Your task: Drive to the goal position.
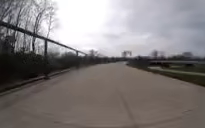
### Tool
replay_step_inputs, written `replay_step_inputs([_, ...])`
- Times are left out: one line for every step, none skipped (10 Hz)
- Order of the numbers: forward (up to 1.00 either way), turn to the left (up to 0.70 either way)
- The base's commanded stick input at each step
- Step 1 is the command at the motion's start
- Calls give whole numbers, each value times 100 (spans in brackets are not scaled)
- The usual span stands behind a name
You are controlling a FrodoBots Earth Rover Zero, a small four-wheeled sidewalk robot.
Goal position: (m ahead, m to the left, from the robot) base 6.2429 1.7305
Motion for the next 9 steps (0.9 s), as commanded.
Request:
replay_step_inputs([100,0])
replay_step_inputs([100,0])
replay_step_inputs([100,-1])
replay_step_inputs([100,-12])
replay_step_inputs([100,-31])
replay_step_inputs([100,-27])
replay_step_inputs([100,-10])
replay_step_inputs([100,0])
replay_step_inputs([100,0])
